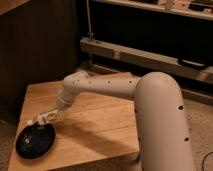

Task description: Place the bottle in the ceramic bowl

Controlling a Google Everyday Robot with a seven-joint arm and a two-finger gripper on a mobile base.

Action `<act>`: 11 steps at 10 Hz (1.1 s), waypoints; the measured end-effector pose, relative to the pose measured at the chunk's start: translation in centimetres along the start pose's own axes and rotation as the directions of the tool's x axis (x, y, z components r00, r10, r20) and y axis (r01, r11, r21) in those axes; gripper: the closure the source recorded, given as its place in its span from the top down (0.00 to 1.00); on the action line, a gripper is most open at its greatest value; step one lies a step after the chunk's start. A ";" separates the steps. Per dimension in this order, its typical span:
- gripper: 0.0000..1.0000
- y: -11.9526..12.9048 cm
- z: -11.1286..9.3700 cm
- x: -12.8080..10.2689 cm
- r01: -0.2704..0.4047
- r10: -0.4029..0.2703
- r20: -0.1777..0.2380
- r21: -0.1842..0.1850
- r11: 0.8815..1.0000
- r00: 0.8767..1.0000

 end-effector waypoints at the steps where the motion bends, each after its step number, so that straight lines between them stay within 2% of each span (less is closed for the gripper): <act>1: 0.00 0.9 0.3 -1.0 0.031 -0.031 0.002 -0.021 0.999 1.000; 3: 0.01 2.3 0.8 -2.3 0.072 -0.072 0.011 -0.070 0.995 0.997; 4: 0.05 2.8 1.1 -2.5 0.086 -0.085 0.015 -0.093 0.992 0.996; 6: 0.26 3.8 1.5 -2.7 0.111 -0.108 0.026 -0.136 0.984 0.994; 7: 0.33 4.1 1.5 -2.8 0.118 -0.115 0.029 -0.148 0.982 0.993; 9: 0.56 4.9 1.3 -3.2 0.140 -0.137 0.031 -0.173 0.975 0.990; 11: 0.62 5.6 1.2 -3.7 0.158 -0.156 0.024 -0.192 0.969 0.987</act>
